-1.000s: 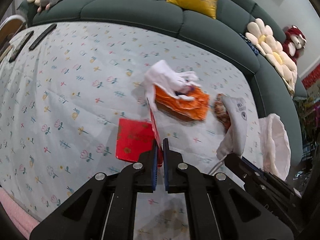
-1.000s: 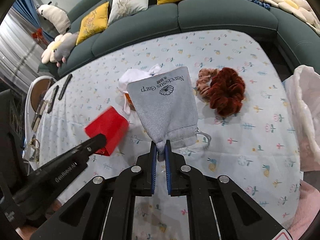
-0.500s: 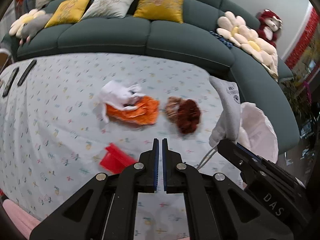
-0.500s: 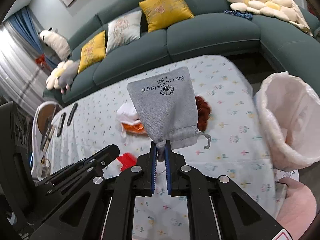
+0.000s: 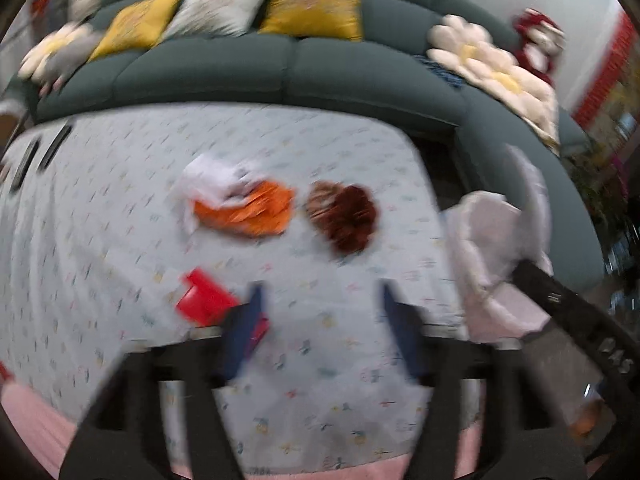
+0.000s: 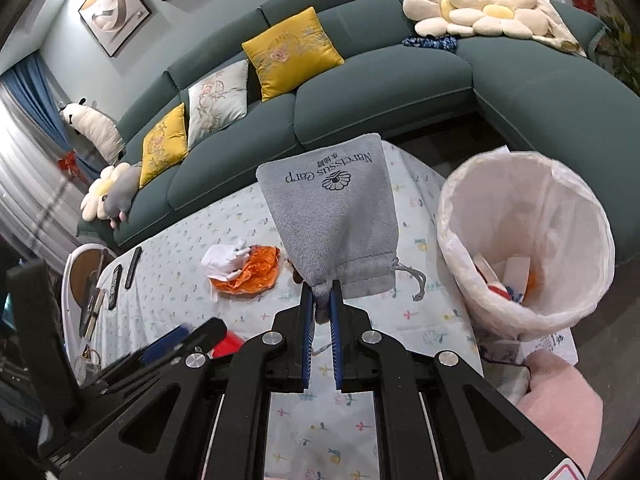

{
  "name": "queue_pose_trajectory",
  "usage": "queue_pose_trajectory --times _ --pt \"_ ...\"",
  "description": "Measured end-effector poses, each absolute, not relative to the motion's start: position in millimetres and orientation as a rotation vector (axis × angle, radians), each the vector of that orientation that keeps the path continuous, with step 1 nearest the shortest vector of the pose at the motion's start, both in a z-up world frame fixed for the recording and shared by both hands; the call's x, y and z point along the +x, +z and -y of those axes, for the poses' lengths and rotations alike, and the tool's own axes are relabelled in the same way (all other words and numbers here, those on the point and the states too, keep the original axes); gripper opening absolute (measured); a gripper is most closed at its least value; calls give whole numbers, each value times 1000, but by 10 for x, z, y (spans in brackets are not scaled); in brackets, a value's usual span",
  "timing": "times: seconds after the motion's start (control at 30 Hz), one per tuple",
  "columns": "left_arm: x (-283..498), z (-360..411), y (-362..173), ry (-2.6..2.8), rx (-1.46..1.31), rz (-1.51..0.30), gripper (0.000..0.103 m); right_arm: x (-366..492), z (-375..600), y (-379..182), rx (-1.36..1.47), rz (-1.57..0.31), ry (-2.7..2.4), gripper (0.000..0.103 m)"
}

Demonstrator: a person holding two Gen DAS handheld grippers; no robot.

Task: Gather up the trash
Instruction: 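Carry the red envelope and grey pouch over the wastebasket and open both tools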

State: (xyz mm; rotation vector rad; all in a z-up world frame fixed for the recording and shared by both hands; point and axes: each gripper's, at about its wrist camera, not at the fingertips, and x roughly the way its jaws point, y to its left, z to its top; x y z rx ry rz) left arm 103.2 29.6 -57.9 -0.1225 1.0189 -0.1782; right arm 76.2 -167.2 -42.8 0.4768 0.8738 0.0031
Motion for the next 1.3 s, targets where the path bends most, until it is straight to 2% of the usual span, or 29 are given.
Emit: queue_pose_trajectory --times 0.23,0.33,0.43,0.5,0.53,0.67,0.77,1.13,1.2,1.23,1.3 --pt "1130 -846 -1064 -37 -325 -1134 69 799 1526 -680 484 -928 23 8" --pt "1194 -900 -1156 -35 -360 -1155 64 855 1482 -766 482 -953 28 8" --pt "1269 -876 -1228 -53 -374 -1179 52 905 1464 -835 485 -971 28 8" --pt "1320 -845 -1283 -61 -374 -1198 37 935 1463 -872 485 -981 29 8" --pt "1337 -834 -1309 -65 -374 -1206 33 947 1458 -893 485 -986 29 8" --pt "1385 -779 -1353 -91 -357 -1223 3 962 1457 -933 484 -997 33 8" --pt "1375 -725 -1305 -119 -353 -1208 0 970 1467 -949 484 -1000 32 8" --pt "1310 -285 -904 -235 -273 -1127 0 912 1630 -849 517 -956 20 8" --pt "1294 -325 -888 -209 -294 -1121 4 893 1673 -824 517 -947 13 8" --pt "1290 -371 -899 -187 -305 -1127 9 891 1686 -819 517 -946 10 8" --pt "1295 -486 -949 -146 -346 -1147 51 894 1722 -824 519 -943 4 8"
